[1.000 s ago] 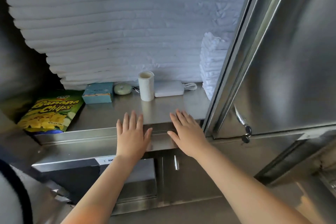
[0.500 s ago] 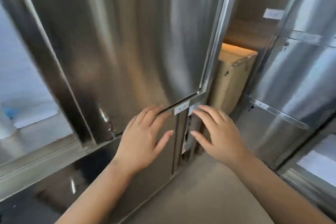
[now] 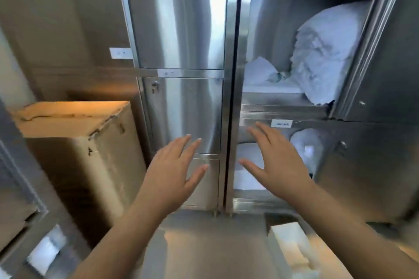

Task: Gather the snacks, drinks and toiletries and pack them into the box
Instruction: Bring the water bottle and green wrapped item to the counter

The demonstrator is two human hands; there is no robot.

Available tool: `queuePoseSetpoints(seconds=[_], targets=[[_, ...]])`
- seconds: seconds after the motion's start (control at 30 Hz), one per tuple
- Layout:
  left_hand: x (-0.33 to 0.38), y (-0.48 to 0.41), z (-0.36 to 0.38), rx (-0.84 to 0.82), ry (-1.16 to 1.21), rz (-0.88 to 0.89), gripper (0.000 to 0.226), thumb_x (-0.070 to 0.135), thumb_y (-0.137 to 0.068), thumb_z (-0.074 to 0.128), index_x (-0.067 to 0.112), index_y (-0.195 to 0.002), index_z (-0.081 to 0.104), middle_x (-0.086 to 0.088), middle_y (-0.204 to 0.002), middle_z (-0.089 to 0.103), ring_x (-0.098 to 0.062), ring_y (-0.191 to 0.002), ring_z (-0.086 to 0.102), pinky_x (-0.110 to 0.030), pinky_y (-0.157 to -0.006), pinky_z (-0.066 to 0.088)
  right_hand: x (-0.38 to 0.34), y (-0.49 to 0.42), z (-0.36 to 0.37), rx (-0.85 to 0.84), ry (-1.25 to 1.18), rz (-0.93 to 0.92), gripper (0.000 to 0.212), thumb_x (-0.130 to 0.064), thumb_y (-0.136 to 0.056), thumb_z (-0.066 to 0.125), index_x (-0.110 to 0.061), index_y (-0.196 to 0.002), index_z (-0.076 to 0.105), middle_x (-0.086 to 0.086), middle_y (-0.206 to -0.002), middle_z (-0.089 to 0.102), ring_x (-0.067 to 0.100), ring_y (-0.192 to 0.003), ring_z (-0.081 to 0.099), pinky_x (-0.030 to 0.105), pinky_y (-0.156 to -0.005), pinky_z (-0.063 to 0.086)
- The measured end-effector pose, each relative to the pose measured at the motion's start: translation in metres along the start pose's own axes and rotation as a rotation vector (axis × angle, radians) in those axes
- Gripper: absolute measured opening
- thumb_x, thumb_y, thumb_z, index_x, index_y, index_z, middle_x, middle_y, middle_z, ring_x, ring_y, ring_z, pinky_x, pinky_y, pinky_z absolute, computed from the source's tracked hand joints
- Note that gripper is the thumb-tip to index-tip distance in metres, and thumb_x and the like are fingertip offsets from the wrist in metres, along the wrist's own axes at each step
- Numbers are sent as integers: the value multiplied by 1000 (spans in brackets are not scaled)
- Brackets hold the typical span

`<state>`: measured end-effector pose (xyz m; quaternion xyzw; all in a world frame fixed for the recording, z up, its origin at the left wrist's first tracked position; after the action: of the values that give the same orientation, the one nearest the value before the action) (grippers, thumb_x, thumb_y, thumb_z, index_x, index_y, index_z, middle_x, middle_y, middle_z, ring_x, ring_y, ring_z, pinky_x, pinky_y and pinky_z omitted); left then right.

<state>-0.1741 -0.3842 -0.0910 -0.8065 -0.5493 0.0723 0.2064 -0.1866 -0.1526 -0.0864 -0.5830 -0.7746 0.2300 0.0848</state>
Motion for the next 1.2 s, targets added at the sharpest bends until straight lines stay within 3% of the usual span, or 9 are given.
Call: queuePoseSetpoints(seconds=[0.13, 0.3, 0.47, 0.73, 1.07, 1.2], targets=[[6, -108, 40, 11, 70, 103, 68, 63, -88, 17, 28, -146, 27, 2, -152, 27, -17, -138, 25, -37, -112, 23, 79, -57, 4, 53, 37, 147, 75, -68, -84, 36, -23, -144, 31, 0, -152, 28, 18, -139, 24, 32, -112, 21], [27, -227, 83, 16, 102, 203, 67, 61, -89, 19, 27, -146, 25, 1, -153, 25, -19, -139, 24, -38, -112, 22, 159, -112, 15, 92, 44, 283, 79, -70, -81, 31, -23, -145, 30, -3, -152, 27, 15, -139, 22, 31, -112, 21], [59, -312, 128, 42, 170, 259, 58, 49, -93, 40, 24, -144, 30, 1, -149, 32, -18, -136, 29, -32, -109, 23, 230, -150, 34, 124, 61, 315, 76, -69, -83, 33, -21, -142, 35, -2, -147, 35, 15, -135, 28, 32, -109, 26], [104, -437, 215, 17, 157, 296, 59, 48, -94, 36, 25, -146, 24, 1, -152, 27, -16, -137, 25, -32, -110, 22, 354, -224, 74, 34, 47, 332, 72, -62, -87, 42, -23, -146, 29, 2, -153, 25, 18, -140, 21, 33, -112, 22], [140, -599, 302, 15, 131, 136, 63, 52, -95, 31, 30, -149, 7, 2, -156, 16, -17, -141, 14, -34, -113, 14, 496, -336, 110, -27, 51, 253, 72, -60, -87, 43, -20, -145, 31, 6, -151, 30, 21, -137, 29, 31, -110, 25], [145, -658, 327, 32, 145, 98, 64, 51, -95, 32, 30, -149, 4, 1, -156, 15, -18, -141, 14, -36, -112, 15, 535, -384, 127, -57, 14, 248, 70, -62, -88, 41, -27, -147, 25, 1, -155, 21, 19, -140, 22, 31, -111, 23]])
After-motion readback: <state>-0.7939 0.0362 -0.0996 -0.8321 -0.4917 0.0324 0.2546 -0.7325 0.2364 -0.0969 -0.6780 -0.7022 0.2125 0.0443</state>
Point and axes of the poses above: each hand's wrist, its own y-axis away from the middle knuckle, its own z-axis out of the palm, x = y × z, the point moved 2 cm from there along -y, towards the middle knuckle
